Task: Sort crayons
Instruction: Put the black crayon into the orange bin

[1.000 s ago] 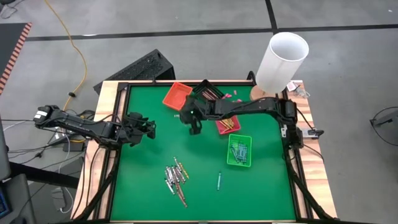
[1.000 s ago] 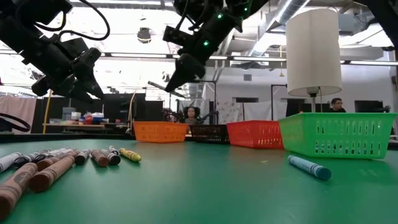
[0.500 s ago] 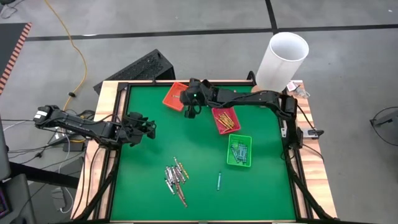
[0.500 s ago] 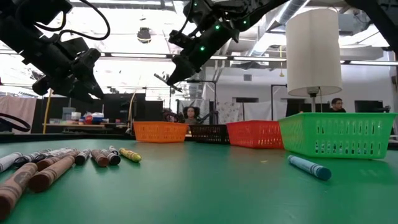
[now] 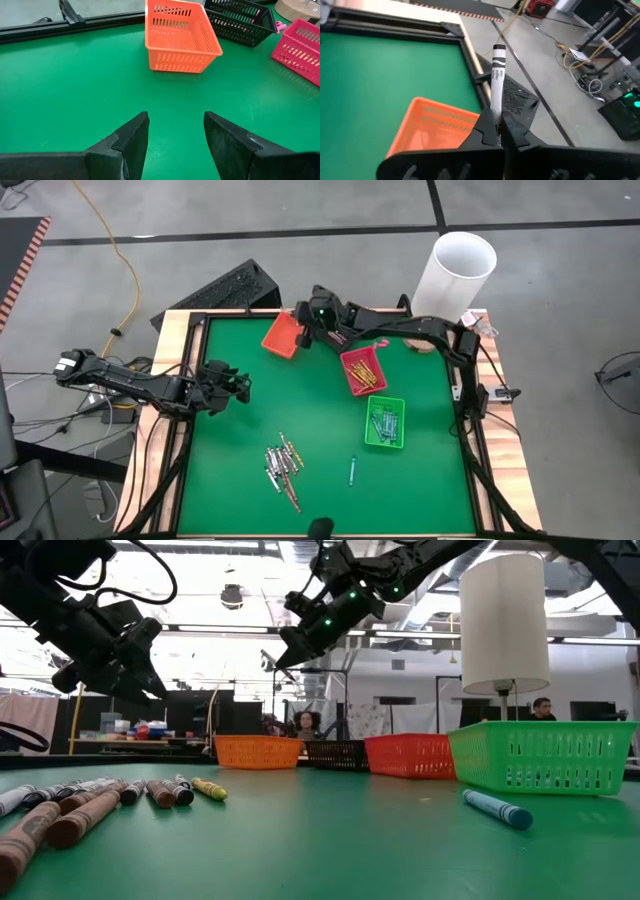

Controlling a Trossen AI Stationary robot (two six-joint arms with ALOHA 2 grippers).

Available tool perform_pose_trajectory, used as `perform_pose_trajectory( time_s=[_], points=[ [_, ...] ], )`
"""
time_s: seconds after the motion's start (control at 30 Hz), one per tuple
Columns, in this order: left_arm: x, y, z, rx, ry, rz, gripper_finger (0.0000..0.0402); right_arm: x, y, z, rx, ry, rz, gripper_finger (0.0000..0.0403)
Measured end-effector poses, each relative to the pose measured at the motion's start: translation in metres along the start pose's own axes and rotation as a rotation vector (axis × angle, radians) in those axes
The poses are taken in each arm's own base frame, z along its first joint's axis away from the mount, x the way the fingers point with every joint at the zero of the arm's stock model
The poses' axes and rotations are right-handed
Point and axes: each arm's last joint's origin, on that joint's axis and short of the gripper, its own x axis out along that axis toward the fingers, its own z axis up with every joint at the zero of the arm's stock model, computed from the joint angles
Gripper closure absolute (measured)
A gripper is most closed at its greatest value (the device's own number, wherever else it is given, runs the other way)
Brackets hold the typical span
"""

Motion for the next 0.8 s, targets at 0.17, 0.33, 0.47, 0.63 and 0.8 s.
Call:
perform_pose_trajectory(
  time_s=[0.17, 0.33, 0.47, 0.63, 0.8],
  points=[
    [0.000, 0.000, 0.000, -0.003, -0.004, 0.001, 0.0221, 0.006, -0.012, -0.002, 0.050, -0.049, -0.009, 0.0402],
    [0.000, 0.000, 0.000, -0.007, -0.002, -0.001, 0.0221, 0.018, -0.015, -0.012, 0.056, -0.040, -0.001, 0.0402],
    [0.000, 0.000, 0.000, -0.006, -0.001, -0.001, 0.0221, 0.030, -0.017, -0.017, 0.043, -0.009, 0.010, 0.0402],
    [0.000, 0.000, 0.000, -0.002, 0.000, -0.001, 0.0221, 0.043, -0.017, -0.019, -0.108, 0.092, 0.064, 0.0402],
    [0.000, 0.000, 0.000, 0.012, -0.004, 0.004, 0.0221, 0.057, -0.013, -0.022, -0.338, 0.181, 0.127, 0.0402]
  ],
)
